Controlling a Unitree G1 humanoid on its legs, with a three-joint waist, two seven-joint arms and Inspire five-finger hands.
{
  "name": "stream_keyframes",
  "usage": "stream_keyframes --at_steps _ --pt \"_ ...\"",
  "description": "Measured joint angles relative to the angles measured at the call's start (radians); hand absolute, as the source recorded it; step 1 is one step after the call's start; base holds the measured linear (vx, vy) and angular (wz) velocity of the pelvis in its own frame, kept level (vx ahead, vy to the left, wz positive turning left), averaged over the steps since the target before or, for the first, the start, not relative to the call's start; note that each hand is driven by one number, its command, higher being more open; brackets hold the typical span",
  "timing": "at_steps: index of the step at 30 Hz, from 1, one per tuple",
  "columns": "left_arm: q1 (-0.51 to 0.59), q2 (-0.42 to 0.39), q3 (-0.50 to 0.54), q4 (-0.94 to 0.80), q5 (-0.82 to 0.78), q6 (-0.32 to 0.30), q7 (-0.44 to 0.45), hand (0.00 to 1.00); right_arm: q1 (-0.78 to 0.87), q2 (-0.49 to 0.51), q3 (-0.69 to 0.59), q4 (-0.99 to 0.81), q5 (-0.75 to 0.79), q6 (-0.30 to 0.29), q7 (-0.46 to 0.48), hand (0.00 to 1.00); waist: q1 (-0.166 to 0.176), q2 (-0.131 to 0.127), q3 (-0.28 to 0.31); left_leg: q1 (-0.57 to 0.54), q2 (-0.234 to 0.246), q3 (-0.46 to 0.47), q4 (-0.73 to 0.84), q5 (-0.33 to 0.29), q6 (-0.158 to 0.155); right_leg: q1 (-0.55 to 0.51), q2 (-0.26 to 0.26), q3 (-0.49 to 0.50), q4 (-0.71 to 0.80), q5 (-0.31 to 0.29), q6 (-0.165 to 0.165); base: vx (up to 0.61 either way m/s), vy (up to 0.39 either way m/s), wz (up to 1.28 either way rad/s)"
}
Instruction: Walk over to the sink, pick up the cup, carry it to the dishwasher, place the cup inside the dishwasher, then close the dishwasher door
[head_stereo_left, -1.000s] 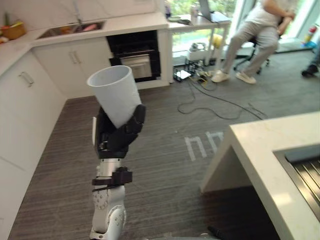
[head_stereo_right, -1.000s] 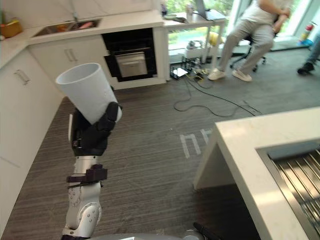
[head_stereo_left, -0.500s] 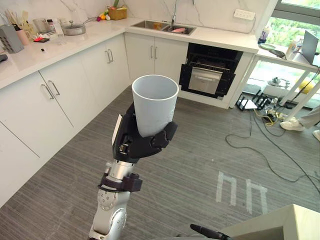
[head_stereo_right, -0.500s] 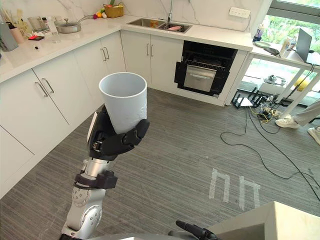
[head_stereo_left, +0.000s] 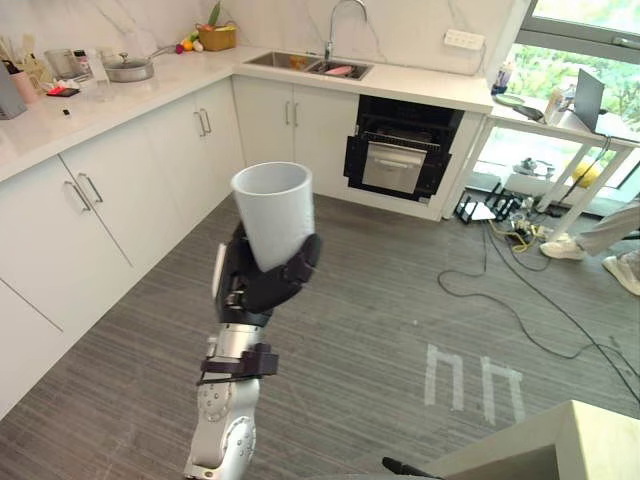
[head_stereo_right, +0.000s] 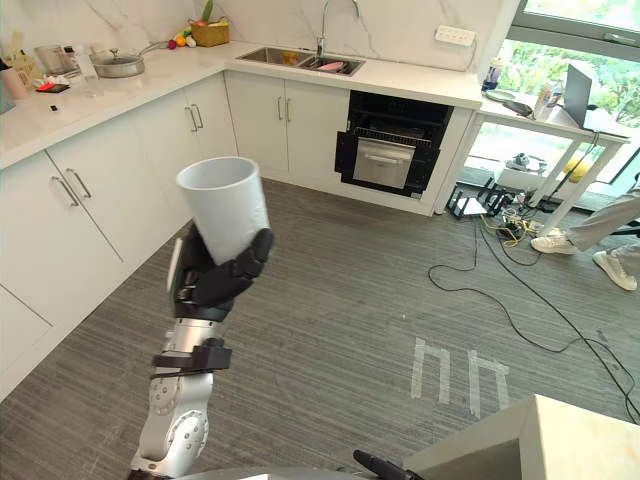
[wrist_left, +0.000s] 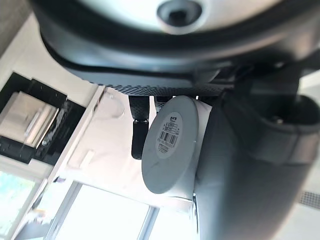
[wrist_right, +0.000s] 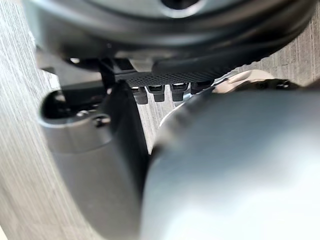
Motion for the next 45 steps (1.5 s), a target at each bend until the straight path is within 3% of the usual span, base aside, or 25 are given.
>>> stream_keyframes --at_steps 2,4,6,7,8,10,13,14,15,16,17,20,22,24,26,27,29,32,34,36,38,39,43,44,45 --pt "0.039 -0.030 0.029 -0.026 -0.007 0.000 0.026 0.00 -0.014 -0.036 0.038 -0.014 0.002 0.019 0.013 1.00 0.024 0.019 0.058 -0.151 0.078 0.022 0.380 0.073 0.013 0.052 0.012 -0.013 0.000 -0.003 -0.008 -0.12 0.018 0.12" --pt "0.082 -0.054 0.054 -0.049 -0.012 -0.008 0.040 0.00 -0.015 -0.054 0.086 -0.016 -0.008 0.032 0.028 1.00 0.041 0.022 0.058 -0.199 0.098 0.025 0.473 0.164 0.029 0.077 0.021 0.011 -0.034 -0.008 -0.016 -0.01 0.052 -0.18" --pt "0.073 -0.069 0.097 -0.051 -0.021 -0.026 0.044 0.00 -0.042 -0.062 0.088 -0.014 -0.019 0.030 0.042 1.00 0.053 0.029 0.079 -0.202 0.120 0.056 0.464 0.178 0.026 0.059 0.025 -0.013 0.046 -0.046 -0.041 0.12 0.007 -0.11" --pt "0.066 -0.052 0.130 -0.042 -0.025 -0.035 0.043 0.00 -0.053 -0.065 0.089 -0.012 -0.024 0.031 0.060 1.00 0.045 0.002 0.105 -0.192 0.112 0.074 0.475 0.151 0.029 0.071 -0.011 -0.028 0.085 -0.074 -0.013 0.16 -0.006 0.05" --pt "0.075 -0.045 0.131 -0.041 -0.031 -0.029 0.045 0.00 -0.055 -0.068 0.088 -0.005 -0.026 0.032 0.062 1.00 0.044 0.004 0.107 -0.176 0.118 0.074 0.450 0.087 0.052 0.081 -0.005 -0.026 0.080 -0.077 -0.017 0.10 0.040 0.10" --pt "0.086 -0.041 0.142 -0.047 -0.031 -0.029 0.037 0.00 -0.072 -0.076 0.089 0.008 -0.056 0.031 0.082 1.00 0.050 0.007 0.107 -0.145 0.083 -0.002 0.164 -0.033 -0.007 0.080 -0.017 -0.023 0.070 -0.076 -0.017 0.02 0.057 0.11" --pt "0.109 -0.078 0.165 -0.051 -0.031 -0.024 0.024 0.00 -0.080 -0.104 0.091 0.049 -0.077 0.024 0.118 1.00 0.064 0.040 0.095 -0.089 0.030 -0.099 -0.183 0.042 -0.079 0.122 -0.011 0.005 -0.042 -0.077 -0.008 0.06 0.175 -0.11" --pt "0.122 -0.106 0.193 -0.048 -0.031 -0.023 0.023 0.00 -0.084 -0.114 0.086 0.055 -0.081 0.018 0.126 1.00 0.079 0.073 0.101 -0.098 0.052 -0.096 -0.149 0.032 -0.077 0.107 0.027 0.004 0.122 -0.110 0.010 0.24 0.059 -0.41" --pt "0.135 -0.105 0.205 -0.051 -0.032 -0.024 0.023 0.00 -0.080 -0.108 0.087 0.055 -0.082 0.018 0.137 1.00 0.083 0.063 0.097 -0.097 0.041 -0.096 -0.129 0.026 -0.074 0.116 0.022 0.003 0.184 -0.131 0.018 0.35 0.040 -0.45" --pt "0.147 -0.099 0.229 -0.050 -0.045 -0.024 0.024 0.00 -0.074 -0.102 0.087 0.066 -0.089 0.017 0.148 1.00 0.095 0.024 0.092 -0.091 -0.009 -0.088 -0.090 0.016 -0.054 0.177 -0.016 0.006 0.162 -0.220 0.021 0.30 0.033 -0.28" --pt "0.143 -0.107 0.236 -0.032 -0.068 -0.021 0.024 0.00 -0.072 -0.104 0.085 0.087 -0.101 0.016 0.142 1.00 0.098 0.023 0.095 -0.088 -0.039 -0.087 -0.041 0.004 0.002 0.221 -0.043 0.000 0.124 -0.259 0.034 0.26 0.030 -0.19" --pt "0.145 -0.090 0.208 -0.030 -0.070 -0.008 0.025 0.00 -0.030 -0.112 0.079 0.091 -0.098 0.015 0.131 1.00 0.107 0.010 0.031 -0.042 -0.110 -0.067 -0.097 -0.005 0.057 0.229 -0.112 0.005 0.169 -0.292 0.066 0.27 0.161 -0.05" --pt "0.113 -0.090 0.170 -0.040 -0.068 0.012 0.025 0.00 -0.011 -0.110 0.023 0.064 -0.092 0.006 0.116 1.00 0.096 0.020 0.027 -0.006 -0.115 -0.069 -0.118 -0.008 0.078 0.138 -0.129 0.005 0.403 -0.297 0.074 0.25 0.163 0.08" --pt "0.084 -0.059 0.134 -0.084 -0.066 0.037 0.025 0.00 -0.007 -0.078 -0.037 0.017 -0.089 -0.018 0.113 1.00 0.078 -0.024 0.047 0.069 -0.159 -0.074 -0.163 -0.033 0.114 0.017 -0.191 0.009 0.727 -0.252 0.074 0.26 0.163 0.19" --pt "0.063 -0.005 0.059 -0.092 -0.013 0.050 0.027 0.00 0.026 -0.046 -0.073 -0.031 -0.076 -0.062 0.114 1.00 0.028 -0.035 0.036 0.147 -0.188 -0.133 -0.215 -0.041 0.152 -0.097 -0.210 0.039 0.985 -0.017 0.030 0.33 0.082 0.61" --pt "0.062 -0.006 0.048 -0.096 0.005 0.051 0.027 0.00 0.028 -0.040 -0.076 -0.039 -0.074 -0.072 0.114 1.00 0.020 -0.030 0.033 0.166 -0.185 -0.141 -0.226 -0.040 0.159 -0.117 -0.202 0.048 1.017 -0.048 0.028 0.38 0.063 0.44" --pt "0.030 -0.014 0.042 -0.088 0.028 0.064 0.039 0.00 0.028 -0.005 -0.114 -0.046 -0.046 -0.096 0.113 1.00 0.017 -0.024 0.037 0.216 -0.157 -0.159 -0.259 -0.037 0.138 -0.215 -0.143 0.042 0.984 -0.227 0.024 0.38 0.023 0.20" --pt "-0.003 -0.030 0.045 -0.075 0.020 0.067 0.051 0.00 0.026 0.027 -0.113 -0.084 -0.035 -0.104 0.113 1.00 0.016 0.006 0.052 0.251 -0.090 -0.161 -0.289 -0.053 0.095 -0.306 -0.047 0.014 0.750 -0.266 0.026 0.39 -0.037 0.13" --pt "-0.008 -0.032 0.044 -0.075 -0.006 0.074 0.054 0.00 0.036 0.053 -0.110 -0.123 -0.032 -0.088 0.107 1.00 0.019 0.018 0.061 0.297 -0.037 -0.145 -0.272 -0.083 0.044 -0.319 0.046 0.050 0.370 -0.168 0.035 0.49 -0.095 -0.01" --pt "-0.003 -0.034 0.027 -0.075 -0.033 0.074 0.052 0.00 0.060 0.056 -0.101 -0.159 -0.007 -0.071 0.096 1.00 0.015 0.014 0.061 0.335 -0.035 -0.140 -0.245 -0.108 0.009 -0.308 0.051 0.079 0.171 -0.055 0.036 0.70 -0.179 0.19" --pt "0.011 -0.043 0.005 -0.071 -0.041 0.072 0.040 0.00 0.079 0.048 -0.100 -0.172 -0.006 -0.064 0.086 1.00 0.009 0.023 0.062 0.391 -0.024 -0.141 -0.220 -0.126 -0.009 -0.288 0.042 0.051 0.207 0.136 0.026 0.68 -0.187 0.29" --pt "0.009 -0.069 -0.017 -0.068 -0.044 0.072 0.027 0.00 0.067 0.021 -0.090 -0.188 -0.004 -0.035 0.086 1.00 0.008 0.065 0.062 0.380 0.021 -0.142 -0.179 -0.104 -0.026 -0.294 0.073 0.019 0.275 0.071 0.005 0.45 -0.149 0.20" --pt "0.006 -0.095 -0.052 -0.068 -0.051 0.073 -0.011 0.00 0.065 0.007 -0.063 -0.225 0.015 0.034 0.047 1.00 -0.010 0.069 0.071 0.369 0.047 -0.158 -0.036 0.085 -0.032 -0.226 0.088 -0.013 0.349 -0.069 -0.016 0.53 -0.216 0.15" --pt "0.008 -0.113 -0.050 -0.070 -0.051 0.072 -0.022 0.00 0.066 0.002 -0.061 -0.245 0.022 0.068 0.025 1.00 -0.001 0.076 0.082 0.294 0.058 -0.186 0.173 0.202 -0.089 -0.164 0.109 0.005 0.329 -0.092 -0.030 0.49 -0.191 -0.27" --pt "0.013 -0.121 -0.049 -0.073 -0.050 0.069 -0.025 0.00 0.069 0.000 -0.055 -0.260 0.022 0.083 0.015 1.00 0.009 0.075 0.087 0.240 0.048 -0.213 0.284 0.319 -0.102 -0.135 0.118 0.022 0.322 -0.101 -0.037 0.36 -0.110 -0.58"
